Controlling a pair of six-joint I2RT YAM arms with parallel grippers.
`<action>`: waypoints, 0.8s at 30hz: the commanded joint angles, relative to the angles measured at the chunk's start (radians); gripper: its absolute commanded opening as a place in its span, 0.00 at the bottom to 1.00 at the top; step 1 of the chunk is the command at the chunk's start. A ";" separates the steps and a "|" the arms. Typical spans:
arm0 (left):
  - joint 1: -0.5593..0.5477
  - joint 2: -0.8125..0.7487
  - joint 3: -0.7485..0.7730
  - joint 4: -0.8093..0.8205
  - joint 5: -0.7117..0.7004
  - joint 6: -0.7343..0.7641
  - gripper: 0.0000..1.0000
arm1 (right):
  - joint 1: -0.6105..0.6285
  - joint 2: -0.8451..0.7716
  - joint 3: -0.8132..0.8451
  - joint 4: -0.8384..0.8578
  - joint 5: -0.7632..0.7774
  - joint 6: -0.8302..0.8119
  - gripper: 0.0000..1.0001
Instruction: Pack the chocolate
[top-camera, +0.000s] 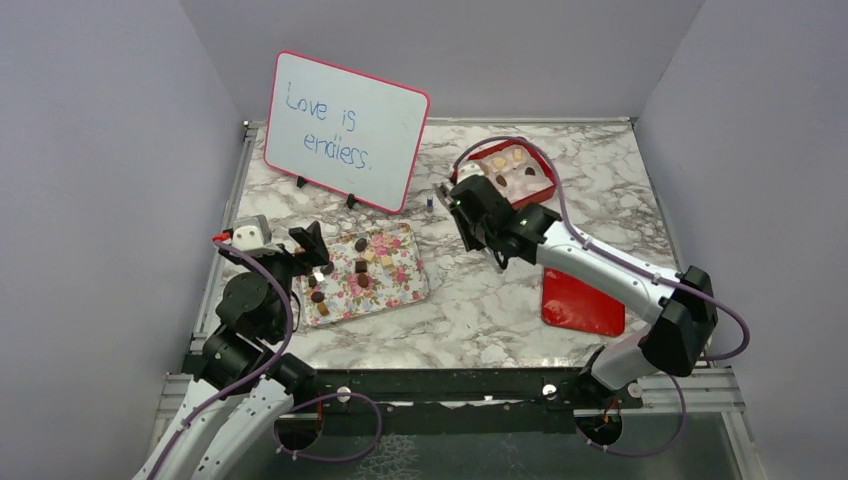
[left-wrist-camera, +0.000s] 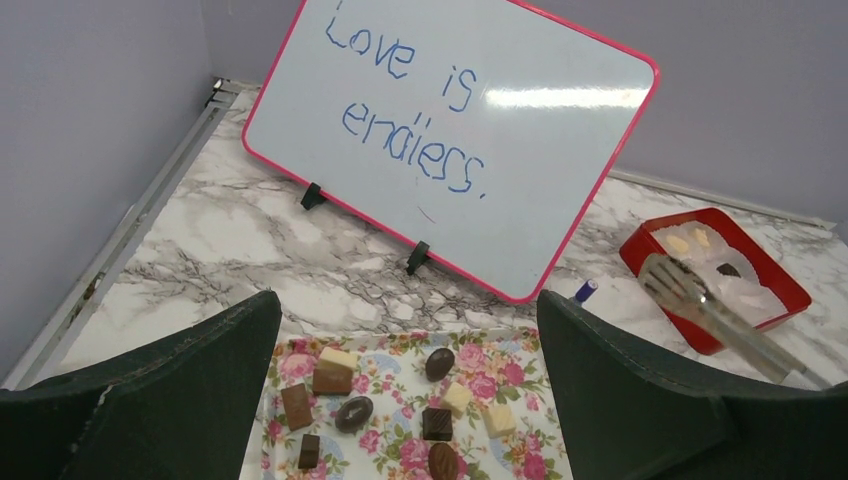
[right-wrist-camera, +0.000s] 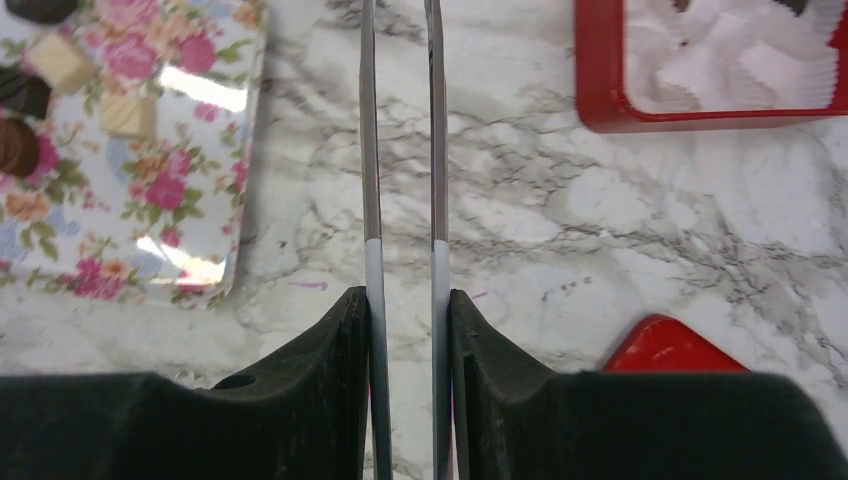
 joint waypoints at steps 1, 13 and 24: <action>0.003 0.011 -0.009 0.016 0.027 0.007 0.99 | -0.126 -0.055 0.062 0.026 -0.058 -0.049 0.22; 0.003 0.020 -0.010 0.017 0.044 0.006 0.99 | -0.473 -0.035 0.083 0.038 -0.234 -0.085 0.23; 0.003 0.025 -0.010 0.016 0.045 0.007 0.99 | -0.562 0.011 0.067 0.056 -0.337 -0.083 0.24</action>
